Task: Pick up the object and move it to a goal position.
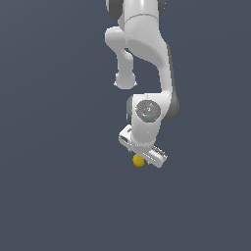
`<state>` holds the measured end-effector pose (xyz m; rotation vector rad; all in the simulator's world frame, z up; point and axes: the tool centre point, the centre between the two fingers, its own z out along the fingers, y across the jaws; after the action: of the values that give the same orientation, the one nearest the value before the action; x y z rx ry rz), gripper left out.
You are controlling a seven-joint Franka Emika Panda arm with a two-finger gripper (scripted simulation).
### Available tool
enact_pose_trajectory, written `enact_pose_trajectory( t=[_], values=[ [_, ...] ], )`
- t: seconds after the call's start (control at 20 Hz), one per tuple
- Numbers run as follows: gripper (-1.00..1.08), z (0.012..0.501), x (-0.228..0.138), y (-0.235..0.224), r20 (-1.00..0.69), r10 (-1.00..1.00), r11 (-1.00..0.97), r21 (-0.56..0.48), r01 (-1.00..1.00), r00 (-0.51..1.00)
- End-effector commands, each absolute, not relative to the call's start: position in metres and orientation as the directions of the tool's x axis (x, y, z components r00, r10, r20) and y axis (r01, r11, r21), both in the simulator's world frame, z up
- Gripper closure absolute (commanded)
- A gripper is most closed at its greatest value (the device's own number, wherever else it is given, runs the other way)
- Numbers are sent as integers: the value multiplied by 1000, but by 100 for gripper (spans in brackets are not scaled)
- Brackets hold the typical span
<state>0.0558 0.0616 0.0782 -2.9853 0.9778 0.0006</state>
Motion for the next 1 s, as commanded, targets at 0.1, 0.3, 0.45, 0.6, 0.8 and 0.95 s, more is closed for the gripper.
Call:
enact_pose_trajectory(
  t=[0.1,0.3,0.45,0.6,0.8,0.95],
  values=[
    [-92,69,56,61,0,-592,-806,0,-592,806],
    [-92,49,55,61,0,-594,-804,0,-594,804],
    [-92,35,55,61,0,-595,-804,0,-595,804],
    [-92,28,55,62,0,-595,-804,0,-595,804],
    [108,28,56,62,0,-595,-804,0,-595,804],
    [108,28,56,62,0,-595,-804,0,-595,804]
  ],
)
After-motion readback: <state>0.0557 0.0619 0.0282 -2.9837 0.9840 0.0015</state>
